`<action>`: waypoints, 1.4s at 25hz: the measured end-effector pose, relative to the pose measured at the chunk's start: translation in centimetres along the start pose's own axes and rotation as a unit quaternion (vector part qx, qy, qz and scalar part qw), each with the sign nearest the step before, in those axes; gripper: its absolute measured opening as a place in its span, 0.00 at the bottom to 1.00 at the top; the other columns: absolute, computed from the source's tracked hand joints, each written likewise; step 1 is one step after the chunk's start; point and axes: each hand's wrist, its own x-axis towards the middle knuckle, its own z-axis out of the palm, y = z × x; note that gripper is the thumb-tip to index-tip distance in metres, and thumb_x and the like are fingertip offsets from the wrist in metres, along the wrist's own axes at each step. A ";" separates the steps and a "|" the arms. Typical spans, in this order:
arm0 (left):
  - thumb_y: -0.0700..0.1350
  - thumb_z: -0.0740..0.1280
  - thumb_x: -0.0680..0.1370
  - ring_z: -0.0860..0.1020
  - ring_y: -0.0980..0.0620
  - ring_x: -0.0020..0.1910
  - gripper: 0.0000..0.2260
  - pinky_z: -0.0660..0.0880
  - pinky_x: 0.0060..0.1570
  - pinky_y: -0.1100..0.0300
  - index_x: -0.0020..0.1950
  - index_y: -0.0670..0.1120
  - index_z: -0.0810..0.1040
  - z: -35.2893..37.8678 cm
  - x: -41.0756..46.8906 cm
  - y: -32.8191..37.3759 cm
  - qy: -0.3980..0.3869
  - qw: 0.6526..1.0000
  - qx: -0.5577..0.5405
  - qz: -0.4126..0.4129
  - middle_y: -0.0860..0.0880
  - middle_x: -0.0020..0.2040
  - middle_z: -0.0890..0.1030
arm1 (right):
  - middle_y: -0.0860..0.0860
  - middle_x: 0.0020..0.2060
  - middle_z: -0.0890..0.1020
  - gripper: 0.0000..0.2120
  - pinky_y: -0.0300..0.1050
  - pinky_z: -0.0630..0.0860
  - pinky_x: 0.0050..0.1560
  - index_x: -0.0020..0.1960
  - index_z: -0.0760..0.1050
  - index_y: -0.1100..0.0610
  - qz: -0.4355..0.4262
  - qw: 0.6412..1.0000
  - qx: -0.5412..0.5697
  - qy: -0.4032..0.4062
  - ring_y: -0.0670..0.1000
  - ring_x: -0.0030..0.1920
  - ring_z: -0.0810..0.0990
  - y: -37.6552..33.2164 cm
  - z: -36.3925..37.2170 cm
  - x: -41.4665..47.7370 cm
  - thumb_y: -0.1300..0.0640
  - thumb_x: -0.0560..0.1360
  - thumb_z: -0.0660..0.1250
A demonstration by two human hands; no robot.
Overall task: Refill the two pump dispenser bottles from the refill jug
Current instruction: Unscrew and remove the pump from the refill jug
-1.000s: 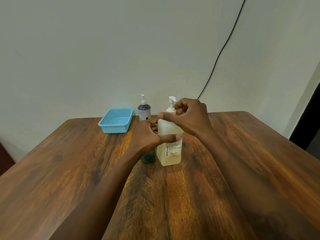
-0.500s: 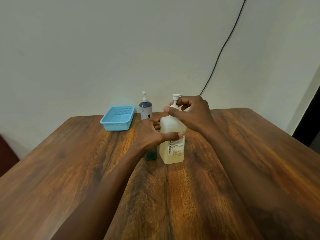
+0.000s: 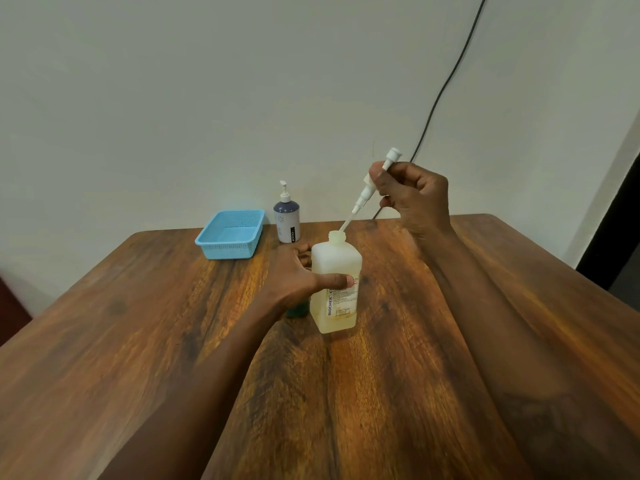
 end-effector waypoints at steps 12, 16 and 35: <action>0.64 0.83 0.51 0.84 0.54 0.57 0.47 0.83 0.57 0.48 0.67 0.49 0.79 0.1 -0.9 -1.1 -0.005 1.000 0.003 -0.030 0.53 0.60 0.85 | 0.52 0.43 0.88 0.21 0.47 0.83 0.44 0.60 0.81 0.62 0.062 0.968 0.154 0.190 0.50 0.43 0.86 3.5 -2.8 0.3 0.57 0.71 0.81; 0.66 0.83 0.50 0.84 0.52 0.58 0.51 0.83 0.56 0.48 0.69 0.48 0.78 0.5 -0.9 -0.8 0.003 1.000 0.009 -0.029 0.52 0.62 0.84 | 0.57 0.48 0.87 0.27 0.51 0.85 0.43 0.64 0.75 0.57 0.081 0.979 0.079 0.168 0.57 0.46 0.89 5.9 -2.6 -1.0 0.59 0.69 0.83; 0.62 0.84 0.57 0.85 0.58 0.55 0.46 0.84 0.50 0.57 0.70 0.45 0.77 2.0 -0.2 -1.4 -0.003 1.000 -0.005 0.028 0.52 0.60 0.85 | 0.48 0.41 0.84 0.08 0.35 0.75 0.37 0.44 0.80 0.50 0.116 0.921 -0.372 -0.020 0.43 0.38 0.81 15.9 -4.4 -7.1 0.53 0.71 0.79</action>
